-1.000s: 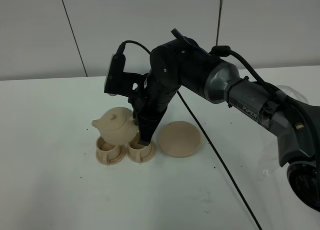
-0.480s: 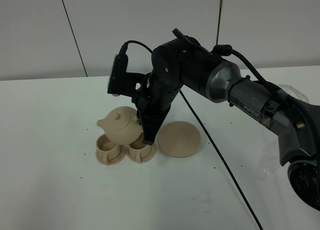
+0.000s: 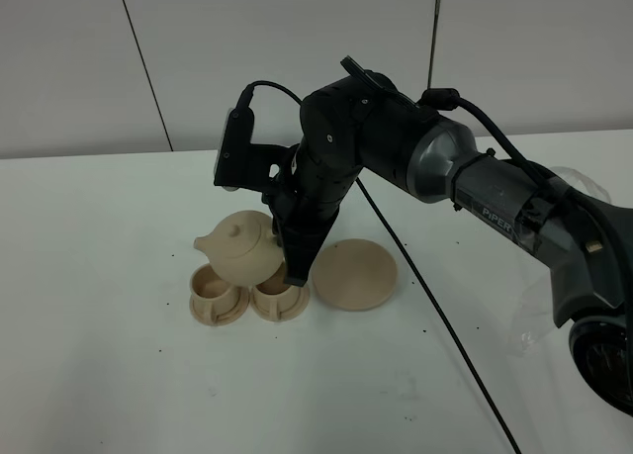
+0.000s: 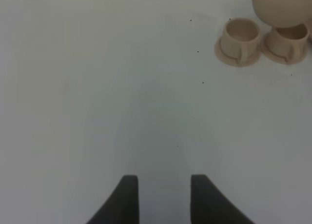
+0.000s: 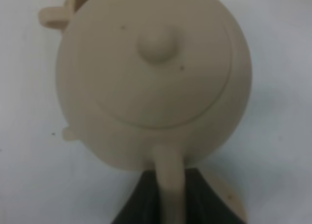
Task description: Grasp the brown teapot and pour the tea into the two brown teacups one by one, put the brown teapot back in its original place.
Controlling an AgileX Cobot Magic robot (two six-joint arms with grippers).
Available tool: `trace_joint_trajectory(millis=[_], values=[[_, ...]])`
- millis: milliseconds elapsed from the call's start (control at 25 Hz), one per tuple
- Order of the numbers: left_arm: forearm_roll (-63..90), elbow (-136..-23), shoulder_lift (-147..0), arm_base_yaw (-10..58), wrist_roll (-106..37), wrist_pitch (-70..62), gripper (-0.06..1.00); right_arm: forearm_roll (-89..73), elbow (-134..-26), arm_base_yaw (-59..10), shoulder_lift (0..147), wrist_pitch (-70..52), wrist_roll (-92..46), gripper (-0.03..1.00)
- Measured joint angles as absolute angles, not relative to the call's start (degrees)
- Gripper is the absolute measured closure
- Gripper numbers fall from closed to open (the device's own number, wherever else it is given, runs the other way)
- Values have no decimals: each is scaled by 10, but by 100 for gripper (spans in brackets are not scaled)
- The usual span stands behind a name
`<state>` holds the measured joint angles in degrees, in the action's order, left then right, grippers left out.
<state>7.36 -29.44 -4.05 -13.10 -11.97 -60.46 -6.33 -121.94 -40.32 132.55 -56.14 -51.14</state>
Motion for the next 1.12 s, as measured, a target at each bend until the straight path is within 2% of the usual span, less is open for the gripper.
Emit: trace_joint_trajectory(millis=[680, 1120], values=[[74, -294, -41, -131, -120, -605, 62, -26, -1219, -404, 1326, -562, -511, 87], [74, -294, -41, -131, -120, -605, 62, 44, -1219, -437, 1321, -558, -484, 87]])
